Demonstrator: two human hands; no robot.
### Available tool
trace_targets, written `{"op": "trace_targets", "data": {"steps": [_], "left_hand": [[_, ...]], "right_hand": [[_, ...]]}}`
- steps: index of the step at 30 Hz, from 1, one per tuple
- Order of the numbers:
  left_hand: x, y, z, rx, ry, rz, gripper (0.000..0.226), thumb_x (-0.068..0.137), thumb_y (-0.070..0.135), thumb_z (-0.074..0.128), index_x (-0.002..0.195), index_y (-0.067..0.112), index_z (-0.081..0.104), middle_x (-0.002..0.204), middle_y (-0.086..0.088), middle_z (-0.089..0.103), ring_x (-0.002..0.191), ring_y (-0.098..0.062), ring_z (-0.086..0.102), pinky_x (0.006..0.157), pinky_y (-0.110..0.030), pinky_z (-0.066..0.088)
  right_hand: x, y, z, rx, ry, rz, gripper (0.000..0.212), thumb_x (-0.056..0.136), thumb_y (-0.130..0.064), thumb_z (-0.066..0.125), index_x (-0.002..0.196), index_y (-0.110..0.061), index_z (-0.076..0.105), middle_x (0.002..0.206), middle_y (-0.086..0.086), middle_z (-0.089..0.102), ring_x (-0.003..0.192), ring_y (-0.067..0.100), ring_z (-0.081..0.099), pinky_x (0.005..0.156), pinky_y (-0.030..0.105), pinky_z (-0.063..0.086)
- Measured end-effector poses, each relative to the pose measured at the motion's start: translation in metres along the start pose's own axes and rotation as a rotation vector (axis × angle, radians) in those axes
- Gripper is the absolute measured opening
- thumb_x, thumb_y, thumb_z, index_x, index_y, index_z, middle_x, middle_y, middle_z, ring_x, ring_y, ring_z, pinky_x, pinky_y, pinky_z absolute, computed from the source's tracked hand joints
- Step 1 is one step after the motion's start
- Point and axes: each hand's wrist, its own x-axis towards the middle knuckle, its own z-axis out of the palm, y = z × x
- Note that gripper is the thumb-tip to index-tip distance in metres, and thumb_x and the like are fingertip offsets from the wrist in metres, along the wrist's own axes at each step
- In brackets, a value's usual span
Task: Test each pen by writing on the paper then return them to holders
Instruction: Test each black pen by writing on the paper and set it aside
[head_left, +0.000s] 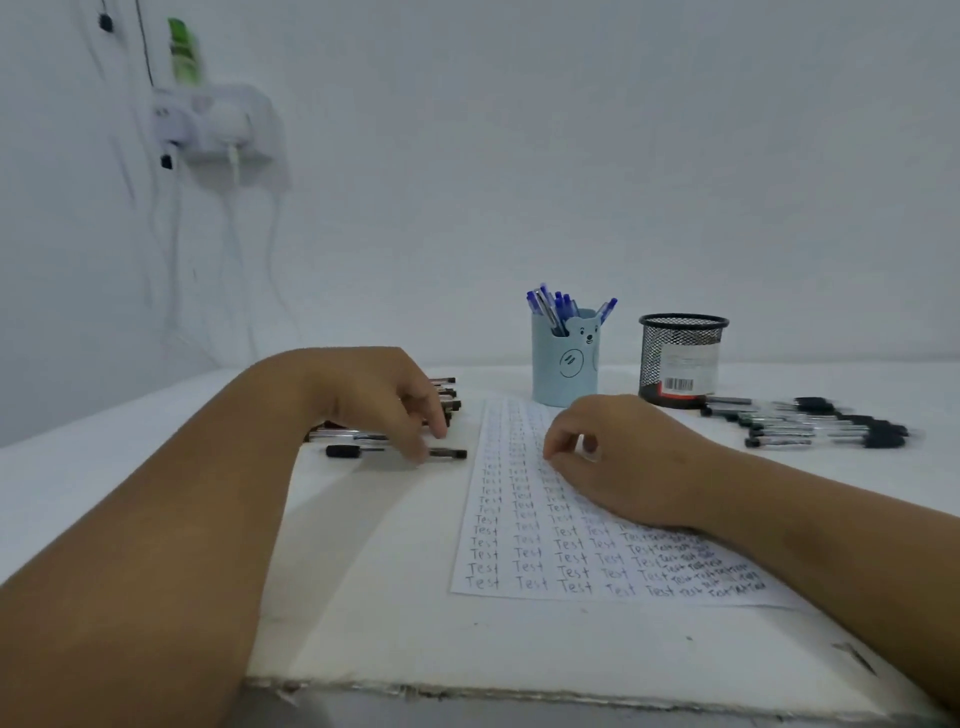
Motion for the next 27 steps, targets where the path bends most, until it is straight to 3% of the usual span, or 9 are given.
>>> {"op": "trace_targets", "data": {"steps": [5, 8, 11, 13, 16, 18, 21, 27], "left_hand": [[0.004, 0.003, 0.010, 0.057, 0.017, -0.031, 0.013, 0.077, 0.032, 0.085, 0.086, 0.026, 0.080, 0.066, 0.022, 0.064, 0.059, 0.009, 0.054, 0.062, -0.010, 0.038], [0.004, 0.006, 0.010, -0.042, 0.145, 0.020, 0.009, 0.088, 0.034, 0.074, 0.088, 0.025, 0.076, 0.074, 0.016, 0.070, 0.063, 0.005, 0.059, 0.065, -0.013, 0.043], [0.009, 0.015, 0.009, -0.484, 0.392, 0.106, 0.015, 0.101, 0.030, 0.058, 0.102, 0.015, 0.062, 0.090, 0.002, 0.073, 0.079, -0.012, 0.070, 0.078, -0.029, 0.055], [0.014, 0.025, 0.012, -0.831, 0.467, 0.159, 0.015, 0.107, 0.026, 0.046, 0.107, 0.012, 0.052, 0.084, -0.005, 0.068, 0.071, -0.023, 0.067, 0.075, -0.038, 0.057], [0.022, 0.037, 0.020, -1.384, 0.424, 0.185, 0.013, 0.105, 0.020, 0.038, 0.099, 0.014, 0.048, 0.065, -0.002, 0.046, 0.052, -0.018, 0.041, 0.057, -0.030, 0.043], [0.024, 0.040, 0.024, -1.671, 0.353, 0.174, 0.024, 0.101, 0.030, 0.037, 0.085, 0.016, 0.048, 0.060, 0.000, 0.034, 0.049, -0.015, 0.027, 0.053, -0.026, 0.029], [0.028, 0.038, 0.029, -1.792, 0.369, 0.147, 0.040, 0.097, 0.044, 0.035, 0.068, 0.018, 0.044, 0.054, 0.004, 0.023, 0.044, -0.012, 0.016, 0.049, -0.023, 0.015], [0.026, 0.038, 0.030, -1.847, 0.438, 0.131, 0.027, 0.086, 0.029, 0.032, 0.061, 0.020, 0.035, 0.053, 0.006, 0.015, 0.043, -0.012, 0.009, 0.045, -0.020, 0.010]], "right_hand": [[-0.001, -0.001, -0.001, 0.034, -0.008, -0.002, 0.013, 0.098, -0.028, 0.059, 0.102, -0.032, 0.071, 0.098, -0.023, 0.060, 0.089, -0.007, 0.054, 0.070, 0.008, 0.037], [-0.002, -0.001, -0.003, 0.063, -0.014, 0.008, 0.013, 0.097, -0.028, 0.061, 0.102, -0.033, 0.072, 0.098, -0.023, 0.061, 0.090, -0.007, 0.054, 0.071, 0.008, 0.038], [-0.005, 0.000, -0.007, 0.088, -0.014, 0.013, 0.010, 0.095, -0.029, 0.064, 0.097, -0.035, 0.072, 0.097, -0.022, 0.063, 0.093, -0.002, 0.058, 0.076, 0.011, 0.043], [-0.007, 0.001, -0.010, 0.136, -0.005, 0.033, 0.009, 0.093, -0.031, 0.067, 0.095, -0.037, 0.073, 0.097, -0.021, 0.065, 0.091, -0.001, 0.059, 0.078, 0.015, 0.047], [-0.012, 0.004, -0.015, 0.191, -0.012, 0.059, 0.009, 0.092, -0.031, 0.069, 0.094, -0.040, 0.073, 0.095, -0.021, 0.068, 0.089, -0.004, 0.061, 0.083, 0.020, 0.052], [-0.014, 0.005, -0.017, 0.199, -0.024, 0.061, 0.010, 0.092, -0.032, 0.070, 0.094, -0.040, 0.073, 0.095, -0.021, 0.069, 0.086, -0.008, 0.060, 0.081, 0.018, 0.052], [-0.016, 0.006, -0.017, 0.208, -0.034, 0.058, 0.009, 0.092, -0.031, 0.070, 0.094, -0.040, 0.073, 0.093, -0.021, 0.068, 0.081, -0.016, 0.056, 0.075, 0.014, 0.047], [-0.016, 0.004, -0.018, 0.194, -0.029, 0.052, 0.009, 0.093, -0.030, 0.070, 0.097, -0.037, 0.073, 0.094, -0.019, 0.067, 0.073, -0.018, 0.055, 0.066, 0.007, 0.042]]}}
